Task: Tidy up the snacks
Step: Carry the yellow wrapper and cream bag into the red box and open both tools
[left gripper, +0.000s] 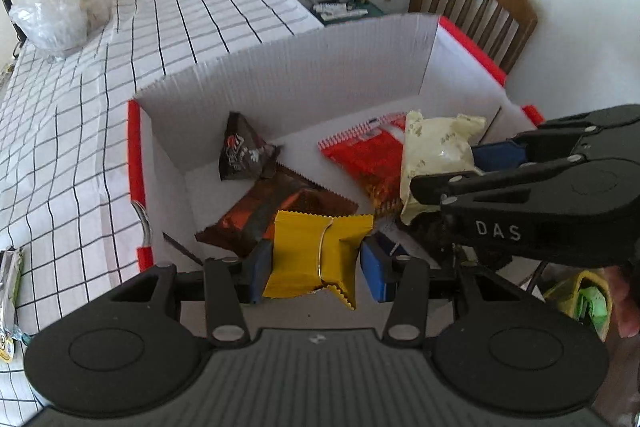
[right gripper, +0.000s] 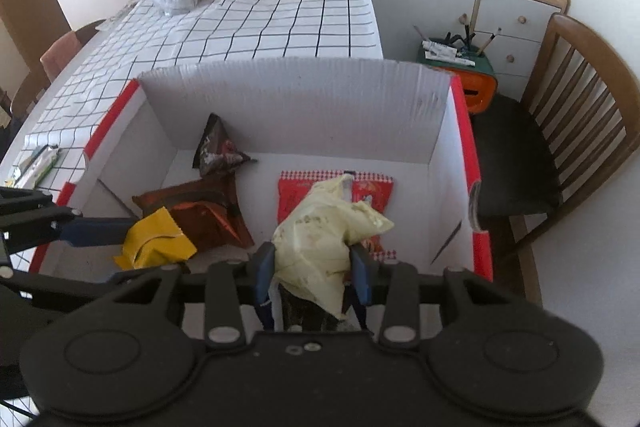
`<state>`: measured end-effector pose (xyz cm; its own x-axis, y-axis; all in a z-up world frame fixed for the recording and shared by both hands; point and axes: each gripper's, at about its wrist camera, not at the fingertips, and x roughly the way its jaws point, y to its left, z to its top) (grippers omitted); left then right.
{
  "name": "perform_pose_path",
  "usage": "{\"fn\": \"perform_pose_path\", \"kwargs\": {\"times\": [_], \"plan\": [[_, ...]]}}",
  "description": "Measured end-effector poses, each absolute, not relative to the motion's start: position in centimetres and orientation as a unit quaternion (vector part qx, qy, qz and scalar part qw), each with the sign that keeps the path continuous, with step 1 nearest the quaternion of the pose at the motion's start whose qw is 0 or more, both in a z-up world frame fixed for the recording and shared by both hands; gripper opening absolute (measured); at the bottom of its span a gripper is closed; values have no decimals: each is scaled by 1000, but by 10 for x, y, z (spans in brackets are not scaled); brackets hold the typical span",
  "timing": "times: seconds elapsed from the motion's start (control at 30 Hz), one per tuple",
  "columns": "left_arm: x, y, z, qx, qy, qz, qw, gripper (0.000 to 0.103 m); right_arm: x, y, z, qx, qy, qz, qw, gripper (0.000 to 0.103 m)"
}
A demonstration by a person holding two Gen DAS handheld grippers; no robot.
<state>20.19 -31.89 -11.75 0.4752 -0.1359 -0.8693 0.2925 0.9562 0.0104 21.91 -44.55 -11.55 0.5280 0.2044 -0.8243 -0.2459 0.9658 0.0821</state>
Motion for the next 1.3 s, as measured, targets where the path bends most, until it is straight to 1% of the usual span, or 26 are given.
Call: {"fn": "perform_pose_path", "kwargs": {"times": [0.3, 0.33, 0.37, 0.5, 0.63, 0.8, 0.87, 0.93, 1.07, 1.17, 1.2, 1.23, 1.27, 1.3], "plan": [[199, -319, -125, 81, 507, -130, 848, 48, 215, -445, -118, -31, 480, 134, 866, 40], [197, -319, -125, 81, 506, -129, 849, 50, 214, -445, -117, -32, 480, 135, 866, 40], [196, -318, -124, 79, 504, -130, 851, 55, 213, -445, -117, -33, 480, 135, 866, 41], [191, -315, -118, 72, 496, -130, 856, 57, 209, -448, -112, -28, 477, 140, 867, 41], [183, -309, -107, 60, 482, -128, 865, 62, 201, -451, -101, -21, 468, 145, 871, 42], [169, -299, -86, 49, 456, -125, 880, 63, 186, -453, -83, -16, 448, 157, 880, 45], [163, -294, -77, 44, 446, -124, 885, 63, 178, -453, -73, -13, 437, 163, 885, 47], [156, -289, -69, 38, 434, -122, 892, 66, 171, -453, -64, -11, 427, 166, 889, 52], [144, -278, -52, 28, 415, -116, 902, 66, 158, -451, -47, -5, 406, 176, 897, 61], [133, -268, -40, 20, 400, -111, 909, 68, 149, -445, -35, -5, 393, 185, 901, 63], [129, -264, -36, 18, 395, -109, 912, 71, 147, -443, -32, -5, 389, 188, 902, 65], [125, -259, -33, 16, 390, -105, 915, 73, 144, -440, -29, -4, 385, 192, 903, 69], [122, -255, -29, 14, 384, -102, 918, 73, 141, -437, -25, -3, 381, 196, 904, 72], [119, -250, -26, 13, 380, -100, 920, 73, 138, -434, -22, -3, 376, 199, 905, 77]]}}
